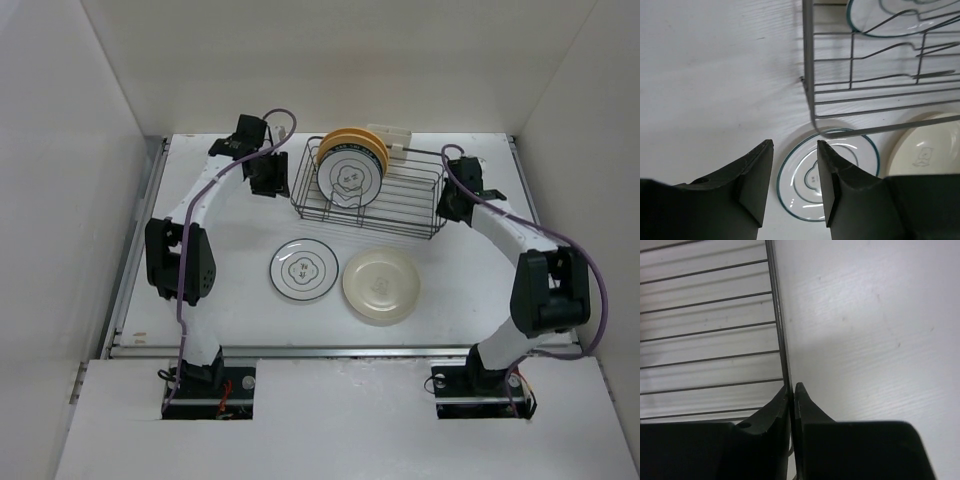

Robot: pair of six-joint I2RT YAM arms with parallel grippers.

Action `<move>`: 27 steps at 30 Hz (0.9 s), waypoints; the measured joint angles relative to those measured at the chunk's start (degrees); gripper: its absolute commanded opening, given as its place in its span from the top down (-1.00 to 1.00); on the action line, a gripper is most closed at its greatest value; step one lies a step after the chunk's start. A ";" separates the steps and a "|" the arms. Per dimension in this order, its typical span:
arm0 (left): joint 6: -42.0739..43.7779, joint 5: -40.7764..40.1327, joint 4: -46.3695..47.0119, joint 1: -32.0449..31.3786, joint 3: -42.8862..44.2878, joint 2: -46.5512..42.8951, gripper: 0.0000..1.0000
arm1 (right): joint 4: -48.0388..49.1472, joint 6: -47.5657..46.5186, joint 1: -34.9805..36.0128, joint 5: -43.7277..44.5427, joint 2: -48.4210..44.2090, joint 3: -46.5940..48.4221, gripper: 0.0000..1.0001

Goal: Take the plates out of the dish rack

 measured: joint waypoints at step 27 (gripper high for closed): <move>6.36 -2.67 -8.33 7.89 0.87 -5.55 0.25 | 6.58 -23.69 0.09 -16.37 6.75 28.24 -0.47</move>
